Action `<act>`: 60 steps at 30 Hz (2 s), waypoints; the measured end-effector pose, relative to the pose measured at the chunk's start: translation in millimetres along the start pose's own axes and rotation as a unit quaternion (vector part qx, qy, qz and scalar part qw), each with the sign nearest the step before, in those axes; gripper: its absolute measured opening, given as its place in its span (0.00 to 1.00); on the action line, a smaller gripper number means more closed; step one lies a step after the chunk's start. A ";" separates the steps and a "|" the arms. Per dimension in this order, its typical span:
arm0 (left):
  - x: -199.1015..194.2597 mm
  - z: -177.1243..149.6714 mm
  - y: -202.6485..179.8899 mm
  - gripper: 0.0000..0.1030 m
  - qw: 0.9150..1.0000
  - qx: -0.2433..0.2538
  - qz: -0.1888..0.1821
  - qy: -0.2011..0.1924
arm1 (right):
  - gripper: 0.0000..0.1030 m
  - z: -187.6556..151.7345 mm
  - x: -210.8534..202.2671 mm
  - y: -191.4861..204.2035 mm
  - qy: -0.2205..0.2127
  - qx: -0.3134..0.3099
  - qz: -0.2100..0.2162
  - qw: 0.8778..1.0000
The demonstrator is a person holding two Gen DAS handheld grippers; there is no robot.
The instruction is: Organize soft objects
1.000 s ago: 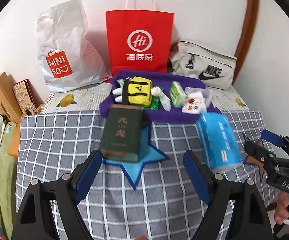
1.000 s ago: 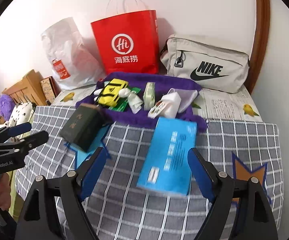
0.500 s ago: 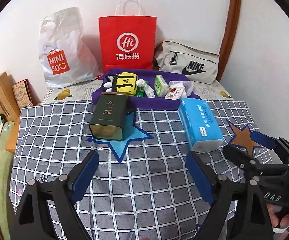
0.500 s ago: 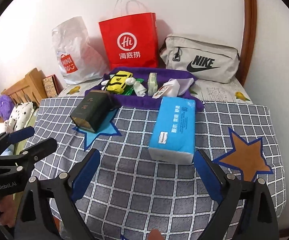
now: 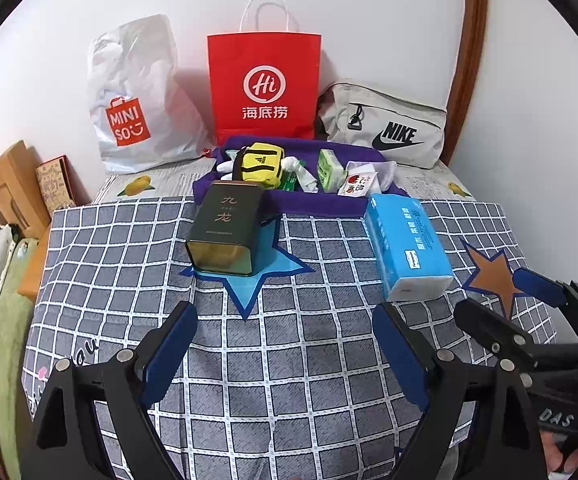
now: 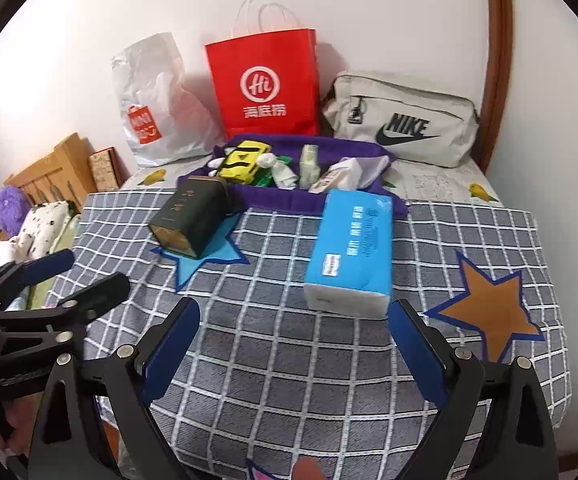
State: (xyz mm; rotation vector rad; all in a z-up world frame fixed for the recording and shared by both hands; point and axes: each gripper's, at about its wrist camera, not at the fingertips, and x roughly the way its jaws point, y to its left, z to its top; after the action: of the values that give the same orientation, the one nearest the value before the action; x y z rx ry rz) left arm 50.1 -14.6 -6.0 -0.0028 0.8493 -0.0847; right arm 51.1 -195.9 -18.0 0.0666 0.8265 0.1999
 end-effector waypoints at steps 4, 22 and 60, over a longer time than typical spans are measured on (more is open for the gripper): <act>-1.1 -1.2 -0.4 0.86 1.000 0.003 0.007 -0.002 | 0.94 -0.7 -0.7 2.9 -0.002 -0.007 -0.009 1.000; -0.7 -4.5 -1.9 0.86 1.000 0.012 0.007 -0.001 | 0.95 -6.4 1.2 -0.4 0.003 0.005 -0.001 1.000; -13.8 -8.1 -7.5 0.86 1.000 0.015 0.020 -0.015 | 0.95 -11.2 -11.2 -3.5 -0.010 0.003 -0.003 1.000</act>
State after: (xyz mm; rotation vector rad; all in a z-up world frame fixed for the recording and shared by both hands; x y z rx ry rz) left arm 34.5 -20.8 -0.8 0.0409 0.8185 -0.0593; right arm 36.1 -201.8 -17.9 0.0716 0.8064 0.1913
